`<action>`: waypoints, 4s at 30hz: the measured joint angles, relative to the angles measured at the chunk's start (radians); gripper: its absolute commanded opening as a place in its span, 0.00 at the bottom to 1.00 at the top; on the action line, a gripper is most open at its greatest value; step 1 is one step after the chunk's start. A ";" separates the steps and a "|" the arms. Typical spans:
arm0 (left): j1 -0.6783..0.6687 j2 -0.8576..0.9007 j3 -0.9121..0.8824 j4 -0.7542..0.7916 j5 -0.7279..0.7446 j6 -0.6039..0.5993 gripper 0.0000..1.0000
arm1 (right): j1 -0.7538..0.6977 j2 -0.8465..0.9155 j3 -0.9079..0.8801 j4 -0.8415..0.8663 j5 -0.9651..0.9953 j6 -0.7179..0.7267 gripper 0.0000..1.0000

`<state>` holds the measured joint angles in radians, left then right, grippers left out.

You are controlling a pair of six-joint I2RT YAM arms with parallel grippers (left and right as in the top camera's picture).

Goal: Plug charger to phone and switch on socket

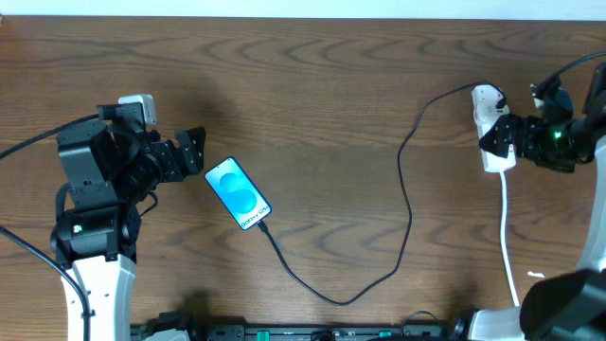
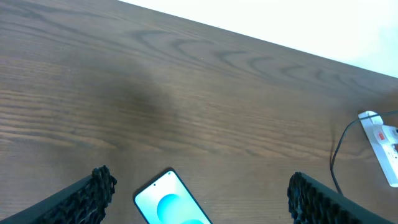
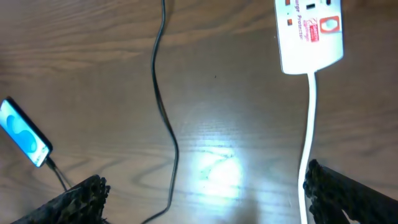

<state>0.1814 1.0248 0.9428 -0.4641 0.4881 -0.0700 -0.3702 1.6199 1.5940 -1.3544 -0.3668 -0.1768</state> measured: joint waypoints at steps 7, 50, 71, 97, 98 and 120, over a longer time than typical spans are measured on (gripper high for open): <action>0.000 0.000 0.000 0.000 0.000 0.000 0.91 | -0.021 0.071 0.000 0.055 -0.005 -0.020 0.99; 0.000 0.000 0.000 0.000 0.000 0.000 0.91 | -0.116 0.293 0.262 0.171 -0.060 -0.119 0.99; 0.000 0.000 0.000 0.000 0.000 0.000 0.91 | -0.115 0.563 0.263 0.239 -0.127 -0.221 0.99; 0.000 0.000 0.000 0.000 0.000 0.000 0.91 | -0.084 0.591 0.263 0.345 -0.198 -0.203 0.99; 0.000 0.000 0.000 0.000 0.000 0.000 0.91 | -0.083 0.591 0.263 0.345 -0.198 -0.196 0.99; 0.000 0.000 0.000 0.000 0.000 0.000 0.91 | -0.072 0.592 0.254 0.346 -0.157 -0.144 0.99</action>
<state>0.1814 1.0248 0.9428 -0.4644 0.4881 -0.0700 -0.4419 2.2120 1.8481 -1.0088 -0.5240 -0.3210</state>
